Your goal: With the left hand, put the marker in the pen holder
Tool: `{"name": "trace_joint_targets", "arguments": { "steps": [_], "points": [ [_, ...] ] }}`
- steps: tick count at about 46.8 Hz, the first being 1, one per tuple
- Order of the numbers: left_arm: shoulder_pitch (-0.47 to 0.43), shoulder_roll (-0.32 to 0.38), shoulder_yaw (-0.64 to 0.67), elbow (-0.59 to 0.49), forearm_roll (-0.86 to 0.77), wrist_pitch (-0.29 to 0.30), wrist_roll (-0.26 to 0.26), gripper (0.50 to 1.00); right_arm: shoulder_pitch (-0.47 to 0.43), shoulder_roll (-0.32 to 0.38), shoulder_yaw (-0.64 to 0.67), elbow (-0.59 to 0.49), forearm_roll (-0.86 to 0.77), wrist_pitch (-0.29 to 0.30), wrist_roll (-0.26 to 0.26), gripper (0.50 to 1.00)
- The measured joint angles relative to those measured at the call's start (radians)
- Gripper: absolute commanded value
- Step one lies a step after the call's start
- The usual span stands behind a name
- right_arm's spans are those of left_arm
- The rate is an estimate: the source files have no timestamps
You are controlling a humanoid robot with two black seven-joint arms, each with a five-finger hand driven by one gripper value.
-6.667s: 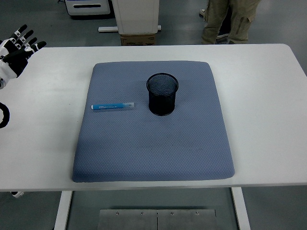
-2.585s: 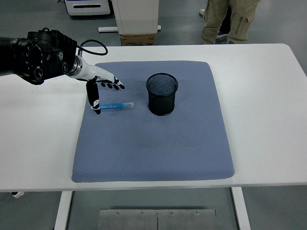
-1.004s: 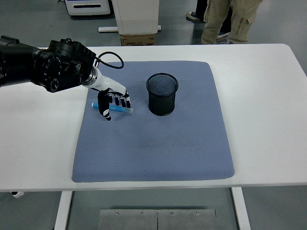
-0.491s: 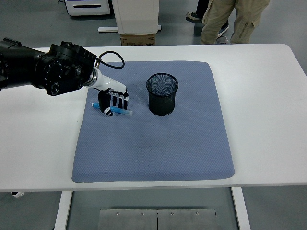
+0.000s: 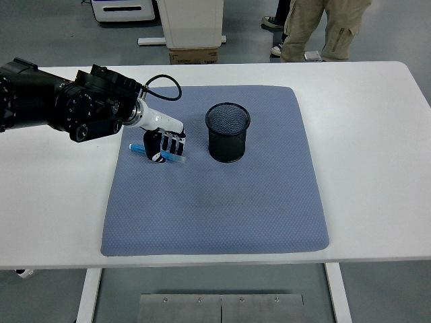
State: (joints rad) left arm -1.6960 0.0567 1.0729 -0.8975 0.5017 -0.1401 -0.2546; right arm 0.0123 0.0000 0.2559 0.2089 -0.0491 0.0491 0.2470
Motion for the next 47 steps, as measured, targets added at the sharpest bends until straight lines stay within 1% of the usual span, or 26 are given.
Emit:
{"name": "trace_joint_targets", "arguments": {
  "steps": [17,37,41,47],
  "points": [
    [0.01,0.0,0.007,0.0,0.0,0.005,0.0,0.622,0.0,0.0,0.0,0.0,0.0,0.0,0.0,1.0],
    [0.012,0.0,0.009,0.0,0.001,0.005,0.0,0.561,0.0,0.0,0.0,0.0,0.0,0.0,0.0,1.0],
    [0.012,0.0,0.009,0.0,0.005,0.004,0.0,0.534,0.0,0.0,0.0,0.0,0.0,0.0,0.0,1.0],
    [0.012,0.0,0.009,0.0,0.011,0.004,0.0,0.519,0.0,0.0,0.0,0.0,0.0,0.0,0.0,1.0]
  ]
}}
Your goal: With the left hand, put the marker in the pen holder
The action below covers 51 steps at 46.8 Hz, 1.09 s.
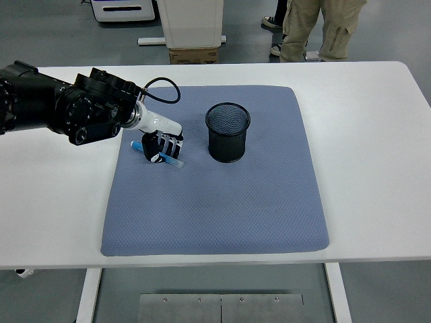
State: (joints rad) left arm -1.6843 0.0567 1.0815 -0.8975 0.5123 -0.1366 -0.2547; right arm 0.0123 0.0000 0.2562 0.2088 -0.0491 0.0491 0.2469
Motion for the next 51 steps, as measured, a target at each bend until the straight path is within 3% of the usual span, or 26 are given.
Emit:
{"name": "trace_joint_targets", "arguments": {
  "steps": [32,51],
  "points": [
    [-0.015,0.011,-0.004,0.0,0.002,-0.009,-0.011,0.5,0.0,0.0,0.0,0.0,0.0,0.0,0.0,1.0],
    [-0.073,0.031,-0.012,0.001,0.0,-0.022,-0.018,0.5,0.0,0.0,0.0,0.0,0.0,0.0,0.0,1.0]
  ]
}}
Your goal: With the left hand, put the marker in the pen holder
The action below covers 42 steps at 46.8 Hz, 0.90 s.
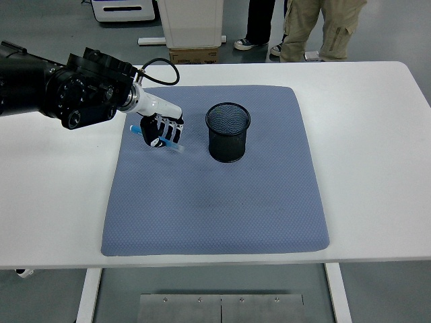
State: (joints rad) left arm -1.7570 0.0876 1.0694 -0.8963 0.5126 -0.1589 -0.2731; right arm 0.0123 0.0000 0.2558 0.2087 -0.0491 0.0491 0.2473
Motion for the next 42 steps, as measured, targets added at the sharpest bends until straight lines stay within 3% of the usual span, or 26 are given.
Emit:
{"name": "trace_joint_targets", "arguments": {
  "steps": [26,42],
  "points": [
    [-0.082,0.039,-0.046,0.003,-0.005,-0.045,-0.009,0.5,0.0,0.0,0.0,0.0,0.0,0.0,0.0,1.0],
    [-0.11,0.042,-0.152,0.015,-0.013,-0.072,-0.011,0.5,0.0,0.0,0.0,0.0,0.0,0.0,0.0,1.0]
  ]
}}
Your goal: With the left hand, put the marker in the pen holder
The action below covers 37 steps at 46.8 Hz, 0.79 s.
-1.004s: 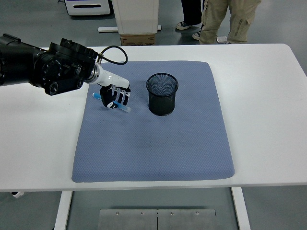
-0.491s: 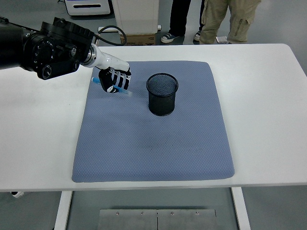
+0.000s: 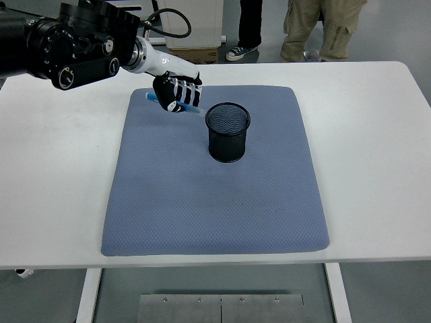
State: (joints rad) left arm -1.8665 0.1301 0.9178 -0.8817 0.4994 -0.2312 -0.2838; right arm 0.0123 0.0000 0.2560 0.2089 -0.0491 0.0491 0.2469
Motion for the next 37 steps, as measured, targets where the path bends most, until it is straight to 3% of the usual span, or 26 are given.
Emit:
{"name": "trace_joint_targets", "arguments": {
  "steps": [37],
  "points": [
    [0.049,-0.048,-0.187,0.0,-0.163,0.012,0.002,0.5,0.0,0.0,0.0,0.0,0.0,0.0,0.0,1.0]
  ]
}}
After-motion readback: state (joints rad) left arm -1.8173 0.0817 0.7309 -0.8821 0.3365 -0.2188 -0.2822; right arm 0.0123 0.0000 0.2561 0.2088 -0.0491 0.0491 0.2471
